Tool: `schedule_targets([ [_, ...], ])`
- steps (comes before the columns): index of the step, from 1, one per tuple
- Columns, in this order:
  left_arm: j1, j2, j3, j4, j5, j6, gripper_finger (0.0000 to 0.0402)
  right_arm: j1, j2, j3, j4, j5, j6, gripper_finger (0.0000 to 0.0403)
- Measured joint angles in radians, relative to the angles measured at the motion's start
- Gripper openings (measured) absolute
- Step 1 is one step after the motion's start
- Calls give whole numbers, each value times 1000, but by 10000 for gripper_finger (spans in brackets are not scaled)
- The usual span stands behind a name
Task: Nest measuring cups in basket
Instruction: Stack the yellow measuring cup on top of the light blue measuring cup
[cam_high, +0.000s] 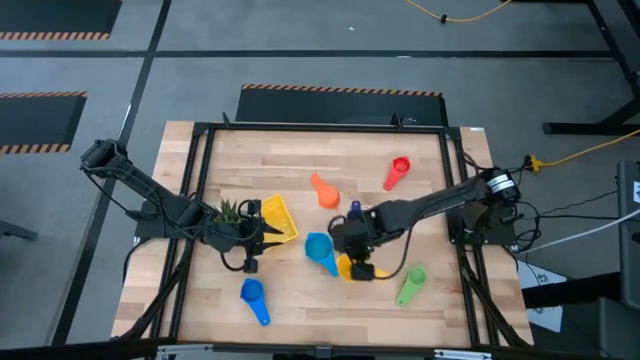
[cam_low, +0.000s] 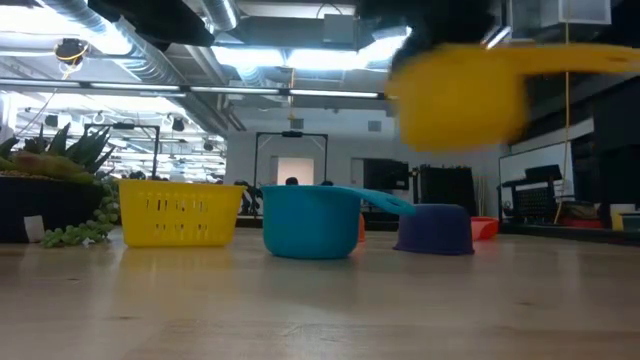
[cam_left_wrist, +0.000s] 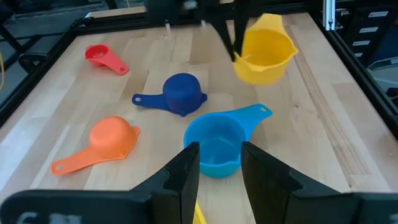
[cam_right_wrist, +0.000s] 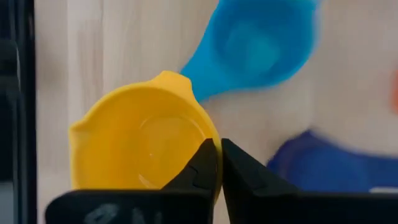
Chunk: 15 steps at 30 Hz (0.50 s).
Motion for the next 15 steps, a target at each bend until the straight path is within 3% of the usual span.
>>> schedule_targets([
  [8, 0, 0, 0, 0, 0, 3, 111, -64, 4, 22, 145, 160, 221, 19],
  [15, 0, 0, 0, -2, 0, 3, 111, -85, 8, -27, 197, 178, 276, 20],
])
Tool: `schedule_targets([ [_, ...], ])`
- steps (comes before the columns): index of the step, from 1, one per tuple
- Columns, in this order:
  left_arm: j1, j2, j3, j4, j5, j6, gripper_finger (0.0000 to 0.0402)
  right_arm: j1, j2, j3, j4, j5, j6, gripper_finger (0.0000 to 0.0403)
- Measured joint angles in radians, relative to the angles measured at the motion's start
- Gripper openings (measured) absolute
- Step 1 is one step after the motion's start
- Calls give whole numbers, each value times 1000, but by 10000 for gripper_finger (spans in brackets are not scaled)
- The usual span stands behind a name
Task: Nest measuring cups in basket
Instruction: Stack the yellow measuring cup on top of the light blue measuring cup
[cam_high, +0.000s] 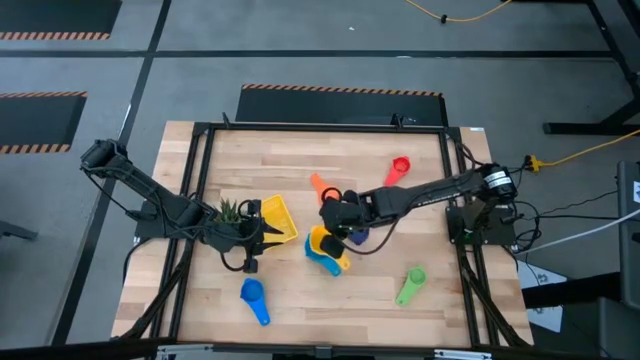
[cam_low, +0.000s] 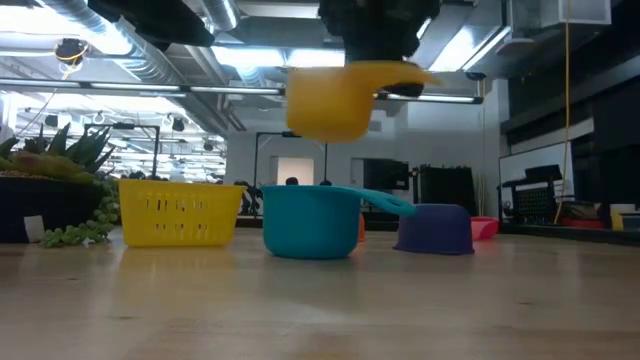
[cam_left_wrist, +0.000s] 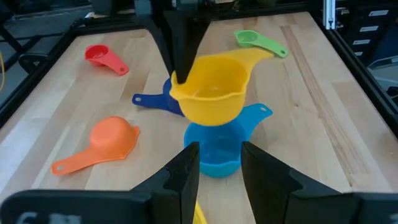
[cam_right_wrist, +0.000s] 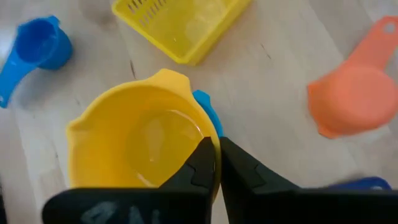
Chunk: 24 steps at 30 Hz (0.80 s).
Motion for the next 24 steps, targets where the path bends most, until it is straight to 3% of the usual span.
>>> schedule_targets([
  [6, 0, 0, 0, 0, 0, 0, 111, -2, 2, -86, 101, 1, -4, 20],
  [24, 0, 0, 0, -1, 0, 0, 111, -11, 64, -89, 151, 15, -42, 20],
])
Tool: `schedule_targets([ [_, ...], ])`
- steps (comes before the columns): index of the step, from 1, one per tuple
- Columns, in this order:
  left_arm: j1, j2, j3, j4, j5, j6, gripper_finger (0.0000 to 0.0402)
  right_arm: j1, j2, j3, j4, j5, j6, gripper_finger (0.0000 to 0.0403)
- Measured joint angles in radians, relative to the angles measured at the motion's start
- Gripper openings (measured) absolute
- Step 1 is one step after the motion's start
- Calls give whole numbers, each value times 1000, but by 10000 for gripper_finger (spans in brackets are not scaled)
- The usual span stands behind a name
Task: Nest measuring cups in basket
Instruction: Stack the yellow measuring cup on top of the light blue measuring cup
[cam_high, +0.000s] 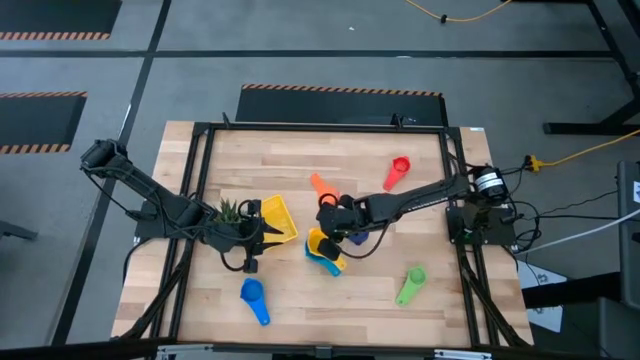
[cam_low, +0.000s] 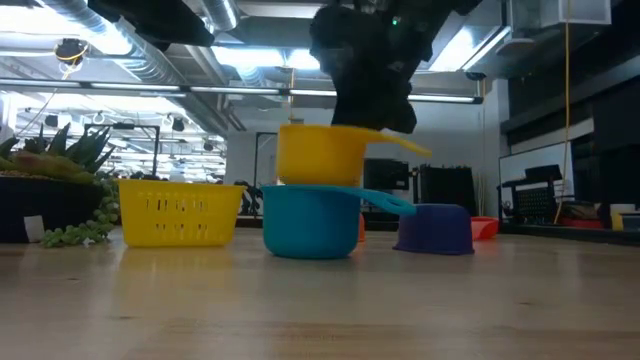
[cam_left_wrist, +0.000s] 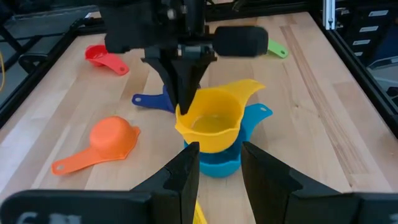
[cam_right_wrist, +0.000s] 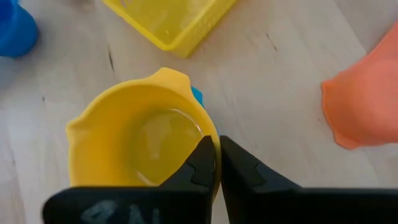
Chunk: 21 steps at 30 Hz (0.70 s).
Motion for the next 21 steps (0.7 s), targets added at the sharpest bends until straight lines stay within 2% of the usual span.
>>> schedule_targets([
  [13, 0, 0, 0, 0, 0, 0, 111, 0, 4, 0, 7, 0, -9, 23],
  [21, 0, 0, 0, 0, 0, 0, 111, 0, 4, 0, 12, 0, -7, 81],
])
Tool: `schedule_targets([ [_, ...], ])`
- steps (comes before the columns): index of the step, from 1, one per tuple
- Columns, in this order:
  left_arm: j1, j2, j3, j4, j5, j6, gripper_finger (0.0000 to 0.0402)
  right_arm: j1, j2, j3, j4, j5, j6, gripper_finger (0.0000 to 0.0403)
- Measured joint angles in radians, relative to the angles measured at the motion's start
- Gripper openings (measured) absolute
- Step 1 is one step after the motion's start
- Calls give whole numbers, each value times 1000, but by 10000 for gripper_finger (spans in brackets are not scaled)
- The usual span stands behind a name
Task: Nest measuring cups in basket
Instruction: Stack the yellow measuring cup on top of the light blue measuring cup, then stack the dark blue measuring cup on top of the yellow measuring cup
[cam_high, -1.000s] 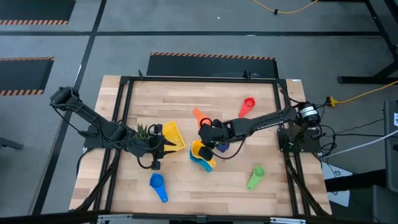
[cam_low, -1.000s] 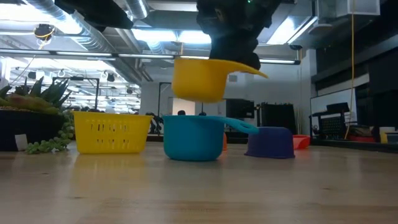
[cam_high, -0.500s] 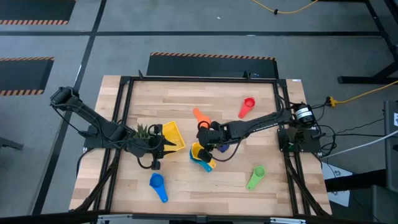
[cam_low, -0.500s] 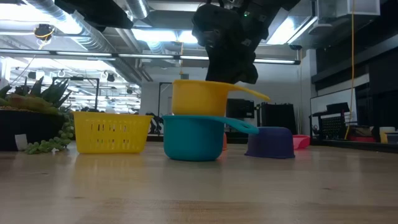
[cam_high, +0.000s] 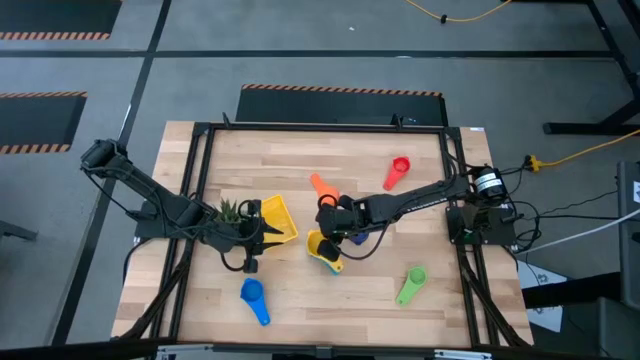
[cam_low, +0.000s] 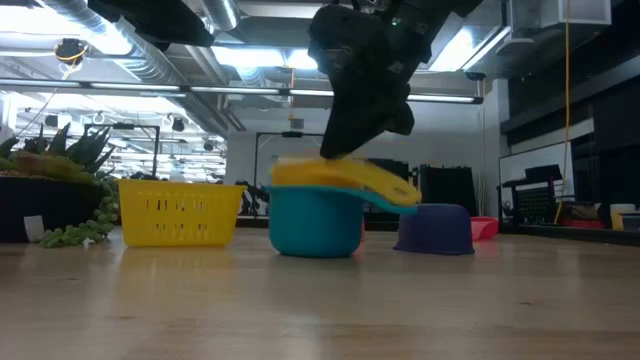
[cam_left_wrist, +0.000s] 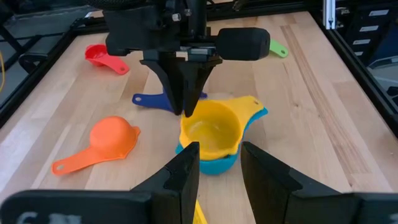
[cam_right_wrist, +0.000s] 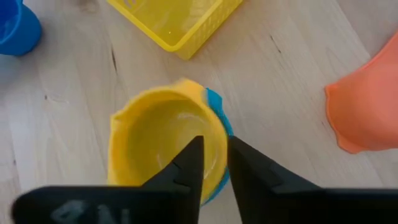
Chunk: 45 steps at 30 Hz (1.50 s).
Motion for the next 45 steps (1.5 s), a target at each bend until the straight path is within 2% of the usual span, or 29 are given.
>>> schedule_targets([
  [6, 0, 0, 0, 0, 0, 0, 111, 0, 0, 0, 0, 0, -3, 115],
  [15, 0, 0, 0, 0, 0, 0, 111, 0, -11, 2, -14, 0, -29, 118],
  [30, 0, 0, 0, -1, 0, 0, 111, -33, -186, 64, -312, 1, -90, 118],
  [35, 0, 0, 0, 0, 0, 0, 111, -81, -267, 64, -416, 27, -194, 118],
  [40, 0, 0, 0, 1, 0, -1, 111, -178, -322, 64, -441, 22, -342, 118],
  [45, 0, 0, 0, 2, 0, -3, 111, -317, -322, 64, -441, -151, -546, 118],
])
